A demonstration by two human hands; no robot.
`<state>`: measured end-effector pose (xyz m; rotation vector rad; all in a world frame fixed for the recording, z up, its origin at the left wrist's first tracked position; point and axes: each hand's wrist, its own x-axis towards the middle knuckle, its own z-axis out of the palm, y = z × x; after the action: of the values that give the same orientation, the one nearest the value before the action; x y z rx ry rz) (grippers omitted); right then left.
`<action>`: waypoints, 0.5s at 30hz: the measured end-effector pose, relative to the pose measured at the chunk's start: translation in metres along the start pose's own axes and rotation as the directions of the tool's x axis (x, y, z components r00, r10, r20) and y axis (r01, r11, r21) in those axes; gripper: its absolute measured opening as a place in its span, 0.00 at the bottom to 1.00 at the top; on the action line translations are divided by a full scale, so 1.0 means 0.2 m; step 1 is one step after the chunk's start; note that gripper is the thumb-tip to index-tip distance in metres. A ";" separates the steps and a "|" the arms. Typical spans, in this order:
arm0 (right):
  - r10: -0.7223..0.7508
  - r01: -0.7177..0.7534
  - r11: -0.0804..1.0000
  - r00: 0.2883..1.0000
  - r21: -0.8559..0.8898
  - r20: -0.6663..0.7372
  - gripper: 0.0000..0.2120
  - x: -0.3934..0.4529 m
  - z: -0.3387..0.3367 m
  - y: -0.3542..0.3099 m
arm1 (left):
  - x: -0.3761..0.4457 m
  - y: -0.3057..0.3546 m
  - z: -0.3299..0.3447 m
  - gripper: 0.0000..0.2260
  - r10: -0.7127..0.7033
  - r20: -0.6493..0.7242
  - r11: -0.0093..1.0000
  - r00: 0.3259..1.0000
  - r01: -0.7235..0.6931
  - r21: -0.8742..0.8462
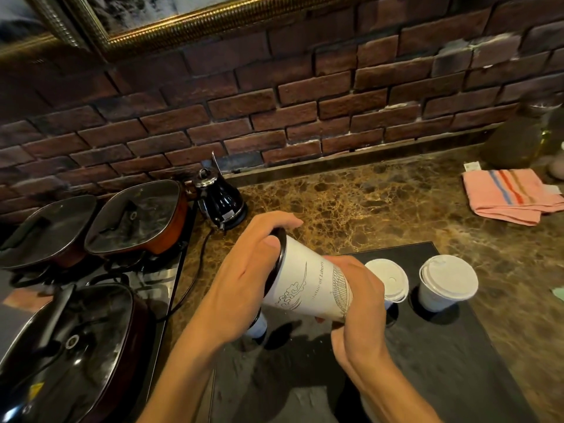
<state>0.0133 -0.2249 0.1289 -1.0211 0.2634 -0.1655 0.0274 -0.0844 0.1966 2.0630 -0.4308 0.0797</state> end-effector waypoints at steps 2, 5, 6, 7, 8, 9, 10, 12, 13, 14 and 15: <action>0.003 -0.002 1.000 1.000 0.024 -0.010 0.11 -0.01 0.00 -0.01 | 0.01 0.01 0.01 0.19 0.021 -0.016 1.000 1.000 -0.020 0.005; 0.007 -0.007 1.000 1.000 0.008 -0.012 0.11 -0.01 -0.04 -0.03 | 0.00 0.05 0.04 0.20 0.044 -0.018 0.999 0.999 -0.044 0.008; 0.020 -0.020 1.000 1.000 -0.011 -0.007 0.12 0.00 -0.05 -0.03 | -0.01 0.06 0.05 0.21 0.048 0.003 0.999 0.999 -0.048 0.019; 0.033 -0.032 0.999 0.999 -0.020 0.003 0.13 0.01 -0.07 -0.04 | -0.03 0.08 0.05 0.20 0.032 0.036 0.999 0.999 -0.033 0.027; 0.034 -0.034 0.999 0.999 -0.030 0.017 0.15 0.01 -0.08 -0.05 | 0.00 0.08 0.04 0.20 0.013 0.060 0.999 0.998 -0.016 0.051; 0.022 -0.020 0.998 0.999 -0.054 0.036 0.17 0.02 -0.09 -0.06 | 0.03 0.07 0.04 0.19 0.003 0.080 0.997 0.997 -0.010 0.082; -0.006 0.011 0.995 0.999 -0.094 0.051 0.18 0.02 -0.09 -0.07 | 0.08 0.05 0.02 0.16 -0.044 0.099 0.995 0.994 0.035 0.089; -0.082 0.093 0.984 0.993 -0.149 0.079 0.20 0.01 -0.09 -0.09 | 0.22 0.00 -0.01 0.14 -0.248 0.127 0.965 0.960 0.256 -0.051; -0.112 0.124 0.980 0.990 -0.153 0.085 0.20 0.00 -0.08 -0.10 | 0.28 -0.07 -0.04 0.19 -0.269 0.140 0.959 0.953 0.279 -0.056; -0.148 0.159 0.975 0.986 -0.156 0.082 0.19 -0.02 -0.07 -0.11 | 0.29 -0.13 -0.08 0.22 -0.217 0.183 0.973 0.959 0.228 -0.040; -0.181 0.190 0.970 0.981 -0.154 0.075 0.17 -0.03 -0.06 -0.11 | 0.29 -0.18 -0.09 0.20 -0.199 0.190 0.979 0.961 0.205 -0.007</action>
<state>0.0042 -0.2456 0.1428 -1.2089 0.1266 -0.2861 0.0959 -0.0696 0.1900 2.0845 -0.3314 -0.2447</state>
